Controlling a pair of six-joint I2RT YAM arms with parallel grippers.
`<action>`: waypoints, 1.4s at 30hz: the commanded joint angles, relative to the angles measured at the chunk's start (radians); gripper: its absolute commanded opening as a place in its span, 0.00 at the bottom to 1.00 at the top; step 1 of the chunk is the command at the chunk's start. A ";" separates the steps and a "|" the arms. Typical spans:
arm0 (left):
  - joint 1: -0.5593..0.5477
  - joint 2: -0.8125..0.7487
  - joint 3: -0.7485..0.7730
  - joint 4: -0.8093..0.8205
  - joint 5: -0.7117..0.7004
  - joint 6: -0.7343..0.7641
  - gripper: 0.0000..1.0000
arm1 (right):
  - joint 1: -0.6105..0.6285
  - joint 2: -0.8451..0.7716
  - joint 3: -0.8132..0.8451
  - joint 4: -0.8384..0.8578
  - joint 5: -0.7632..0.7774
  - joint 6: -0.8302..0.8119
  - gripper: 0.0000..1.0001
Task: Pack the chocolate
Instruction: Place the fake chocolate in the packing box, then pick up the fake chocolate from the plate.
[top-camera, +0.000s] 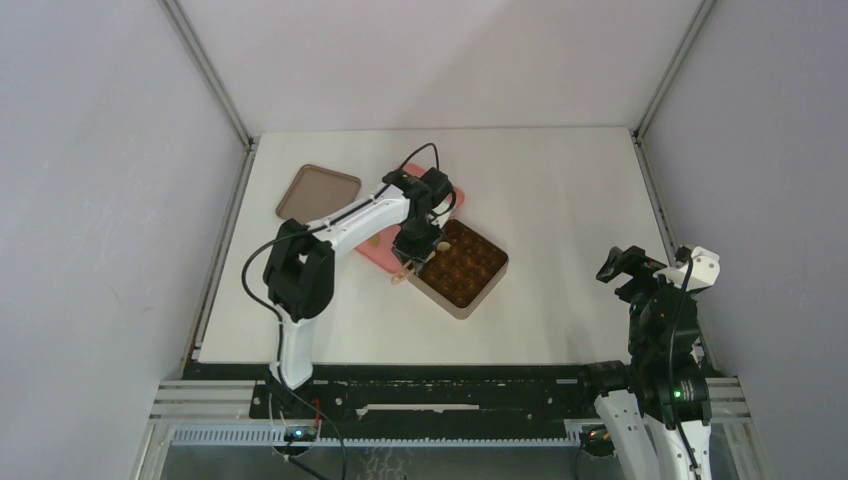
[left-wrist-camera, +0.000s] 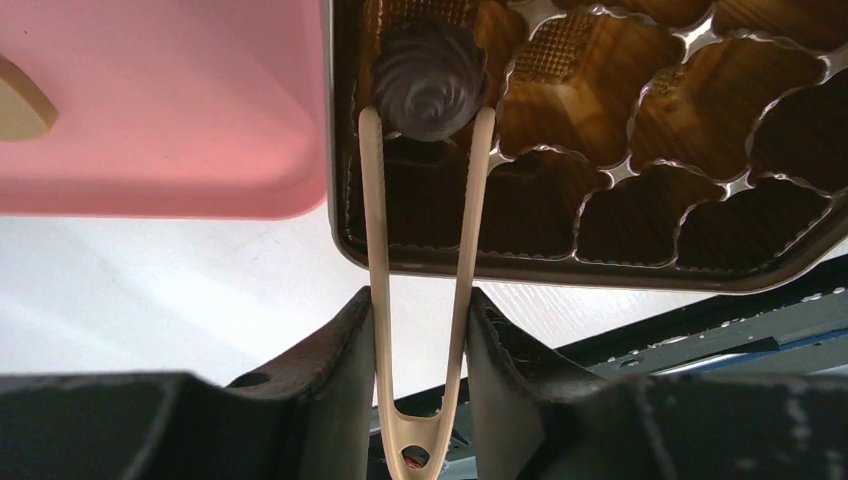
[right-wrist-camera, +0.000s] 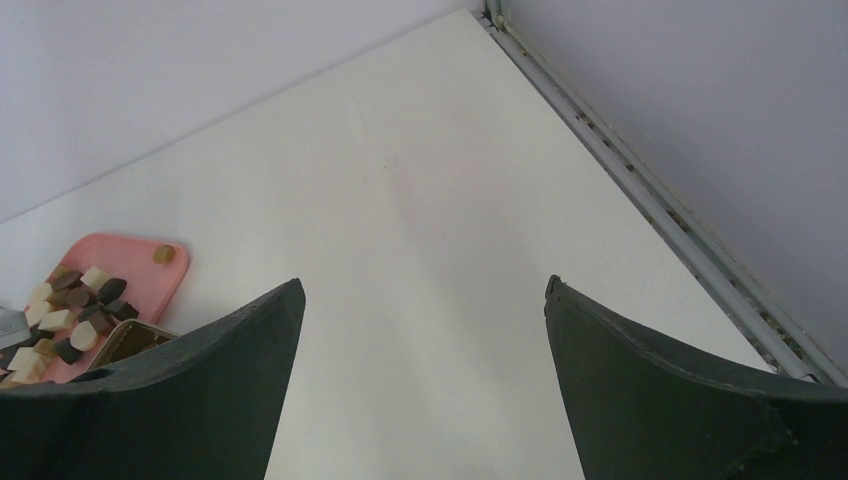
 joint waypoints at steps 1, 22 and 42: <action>-0.007 -0.001 0.039 -0.021 -0.025 0.004 0.41 | 0.008 -0.006 -0.003 0.032 0.001 -0.017 0.98; 0.072 -0.155 -0.018 -0.045 -0.058 0.009 0.45 | 0.009 -0.004 -0.004 0.031 -0.001 -0.017 0.98; 0.359 -0.005 0.022 -0.036 -0.098 -0.004 0.45 | 0.012 -0.017 -0.004 0.031 0.001 -0.016 0.98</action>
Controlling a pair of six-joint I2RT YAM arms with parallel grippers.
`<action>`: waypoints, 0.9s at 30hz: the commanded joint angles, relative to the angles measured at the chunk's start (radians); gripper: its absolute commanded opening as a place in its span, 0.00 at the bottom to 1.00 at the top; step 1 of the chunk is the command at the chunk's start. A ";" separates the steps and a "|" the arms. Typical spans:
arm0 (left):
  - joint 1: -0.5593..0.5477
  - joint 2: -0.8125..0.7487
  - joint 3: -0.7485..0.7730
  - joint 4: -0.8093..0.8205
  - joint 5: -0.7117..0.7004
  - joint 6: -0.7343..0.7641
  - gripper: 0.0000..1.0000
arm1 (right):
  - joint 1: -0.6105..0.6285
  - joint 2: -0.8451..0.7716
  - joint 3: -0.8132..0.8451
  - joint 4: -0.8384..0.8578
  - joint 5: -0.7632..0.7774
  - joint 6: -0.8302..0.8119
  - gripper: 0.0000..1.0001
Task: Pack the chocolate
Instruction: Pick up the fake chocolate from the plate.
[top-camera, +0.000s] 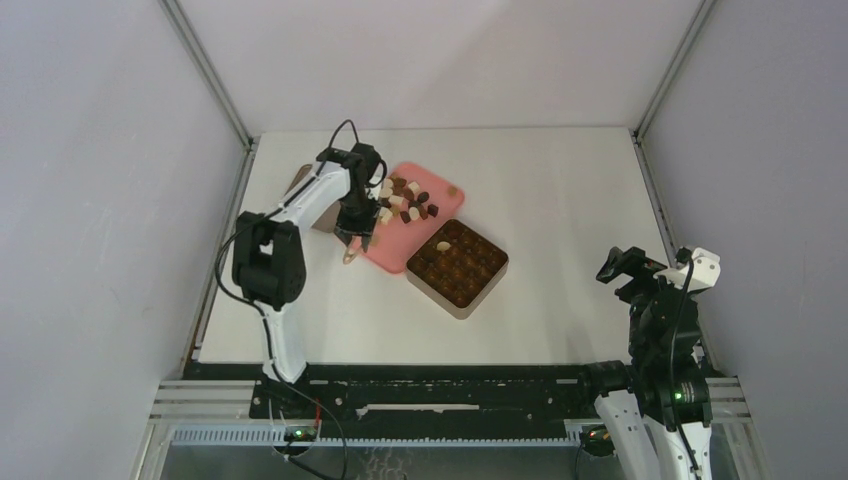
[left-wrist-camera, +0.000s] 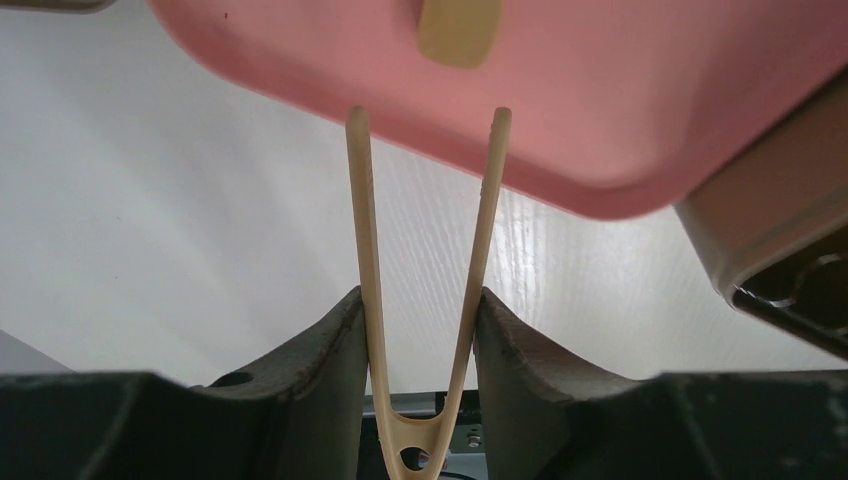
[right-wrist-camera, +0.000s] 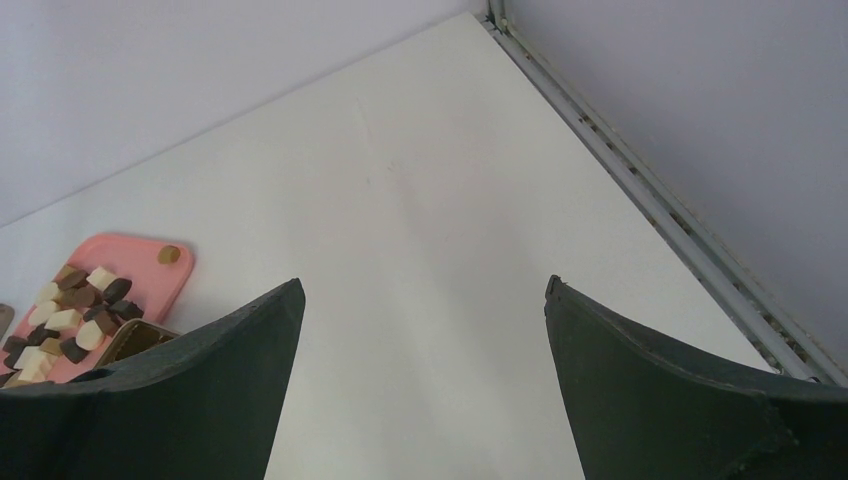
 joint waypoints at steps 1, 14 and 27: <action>0.015 0.062 0.071 -0.007 -0.017 -0.004 0.45 | 0.007 -0.009 -0.003 0.032 0.000 -0.016 0.98; 0.045 0.216 0.206 -0.030 -0.029 -0.013 0.47 | 0.008 -0.005 -0.004 0.032 0.000 -0.016 0.98; 0.050 0.261 0.189 -0.026 -0.008 -0.014 0.44 | 0.010 -0.009 -0.011 0.044 -0.002 -0.023 0.98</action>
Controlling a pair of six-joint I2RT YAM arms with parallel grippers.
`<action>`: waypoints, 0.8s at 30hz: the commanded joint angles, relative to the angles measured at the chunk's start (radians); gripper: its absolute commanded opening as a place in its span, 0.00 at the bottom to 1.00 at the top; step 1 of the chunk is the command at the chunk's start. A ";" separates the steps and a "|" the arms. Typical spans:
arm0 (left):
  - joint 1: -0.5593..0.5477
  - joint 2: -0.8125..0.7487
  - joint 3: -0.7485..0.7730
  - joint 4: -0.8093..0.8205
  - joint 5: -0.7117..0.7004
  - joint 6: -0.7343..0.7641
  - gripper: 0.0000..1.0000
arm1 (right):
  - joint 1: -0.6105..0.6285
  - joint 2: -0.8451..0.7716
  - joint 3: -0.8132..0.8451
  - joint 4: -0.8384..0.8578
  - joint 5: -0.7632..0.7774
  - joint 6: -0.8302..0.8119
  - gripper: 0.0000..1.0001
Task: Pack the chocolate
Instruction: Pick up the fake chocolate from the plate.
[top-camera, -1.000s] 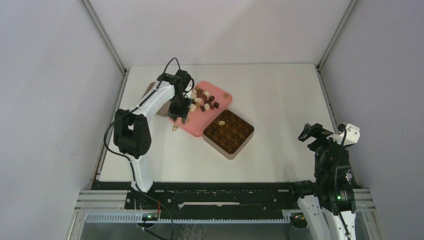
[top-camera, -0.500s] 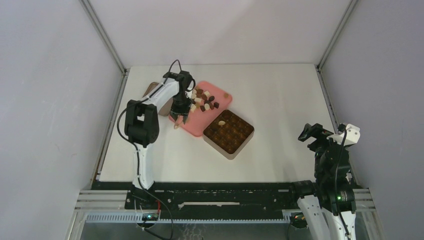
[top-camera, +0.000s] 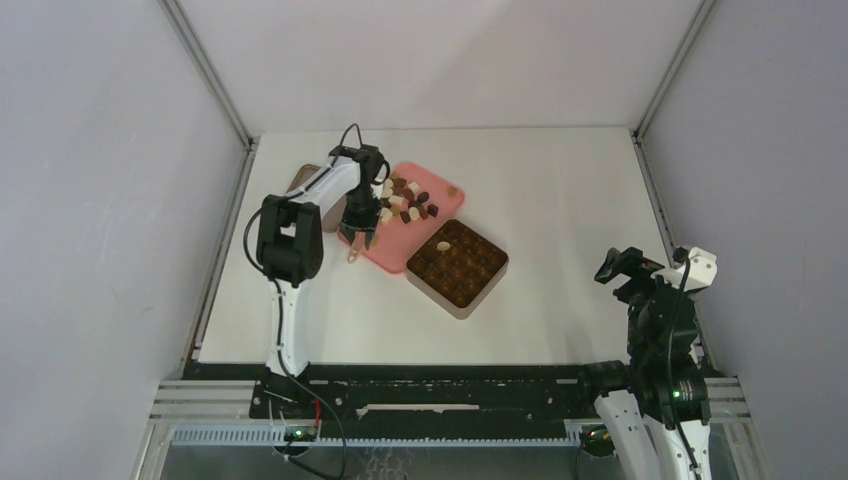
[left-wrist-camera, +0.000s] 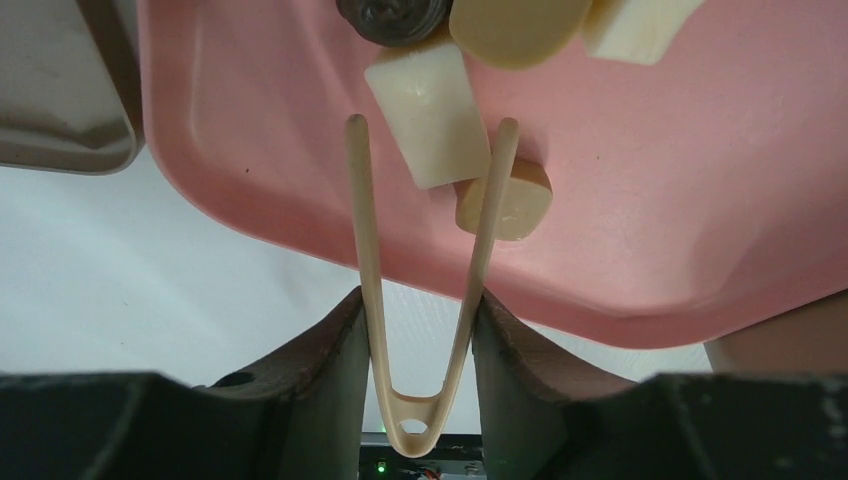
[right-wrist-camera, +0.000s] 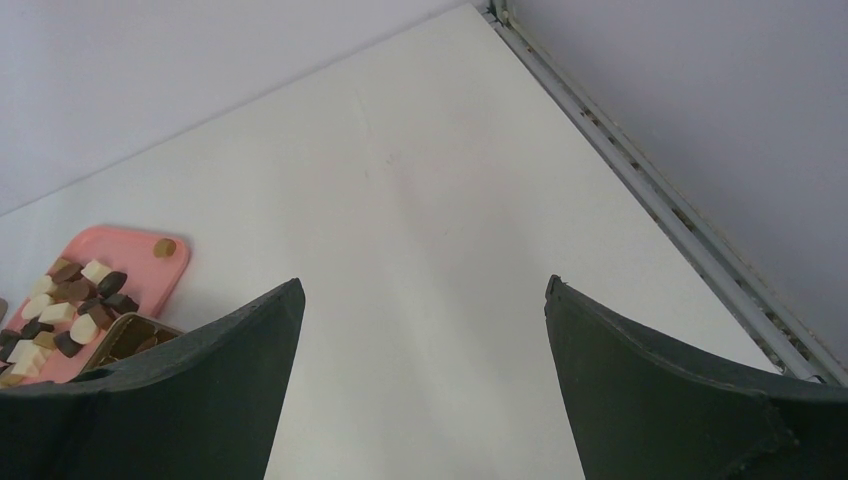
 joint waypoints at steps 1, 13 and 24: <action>0.003 -0.015 0.002 -0.010 0.009 -0.009 0.41 | 0.004 -0.008 0.005 0.041 -0.002 -0.022 0.98; 0.002 -0.091 -0.048 -0.010 0.011 0.003 0.33 | 0.004 -0.009 0.005 0.041 -0.005 -0.023 0.98; 0.003 -0.085 -0.054 -0.009 0.010 0.004 0.48 | 0.005 -0.012 0.005 0.040 -0.003 -0.022 0.98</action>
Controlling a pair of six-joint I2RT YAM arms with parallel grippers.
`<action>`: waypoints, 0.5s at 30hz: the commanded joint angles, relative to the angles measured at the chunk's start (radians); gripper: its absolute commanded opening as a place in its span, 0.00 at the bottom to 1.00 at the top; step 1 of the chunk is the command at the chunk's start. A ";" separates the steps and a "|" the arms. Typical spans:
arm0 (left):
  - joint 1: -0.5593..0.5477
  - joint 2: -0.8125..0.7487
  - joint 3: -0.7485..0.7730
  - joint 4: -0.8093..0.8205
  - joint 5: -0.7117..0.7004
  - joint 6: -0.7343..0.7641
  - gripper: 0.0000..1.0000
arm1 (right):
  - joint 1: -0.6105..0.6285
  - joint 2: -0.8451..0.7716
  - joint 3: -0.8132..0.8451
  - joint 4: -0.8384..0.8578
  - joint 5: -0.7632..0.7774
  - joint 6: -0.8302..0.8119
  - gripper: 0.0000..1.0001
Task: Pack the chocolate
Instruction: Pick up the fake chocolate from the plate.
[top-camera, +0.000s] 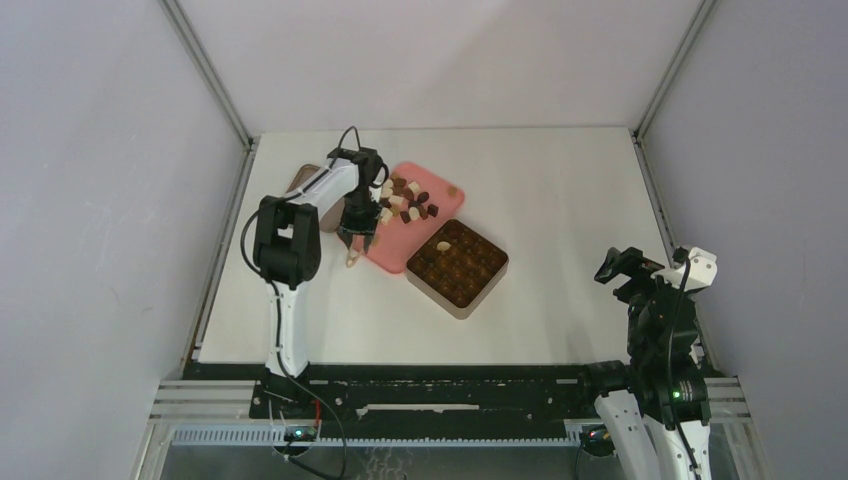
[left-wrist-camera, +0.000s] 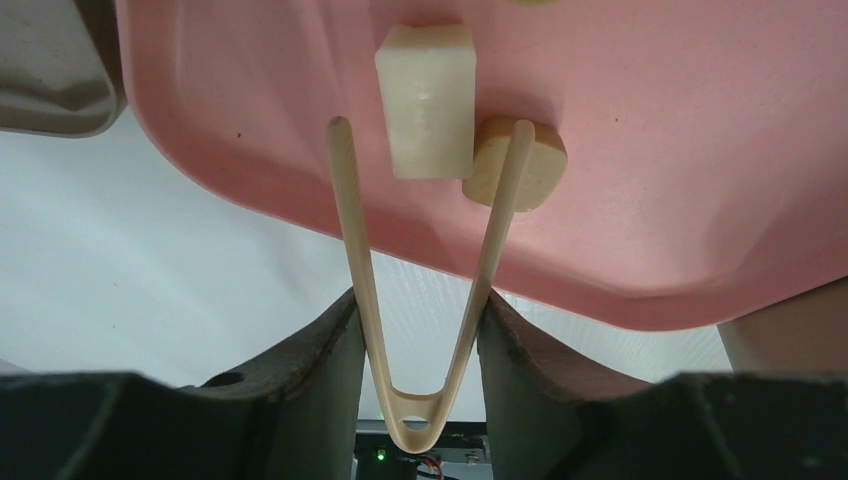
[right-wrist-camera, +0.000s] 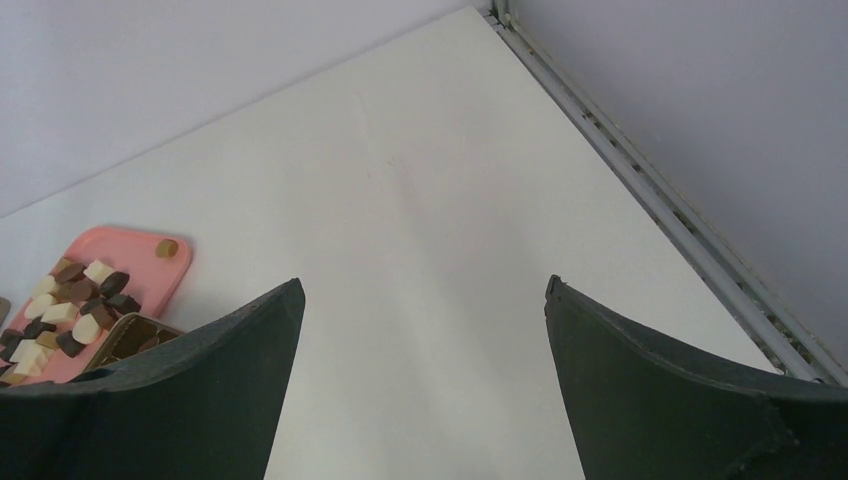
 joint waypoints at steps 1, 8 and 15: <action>0.003 -0.048 -0.002 -0.006 0.009 0.008 0.47 | 0.004 -0.009 0.005 0.036 0.000 -0.020 0.98; 0.011 0.010 0.039 -0.017 0.013 0.009 0.43 | 0.004 -0.009 0.005 0.036 0.000 -0.020 0.98; 0.025 0.014 0.039 -0.027 0.008 0.012 0.44 | 0.004 -0.009 0.005 0.036 -0.001 -0.020 0.98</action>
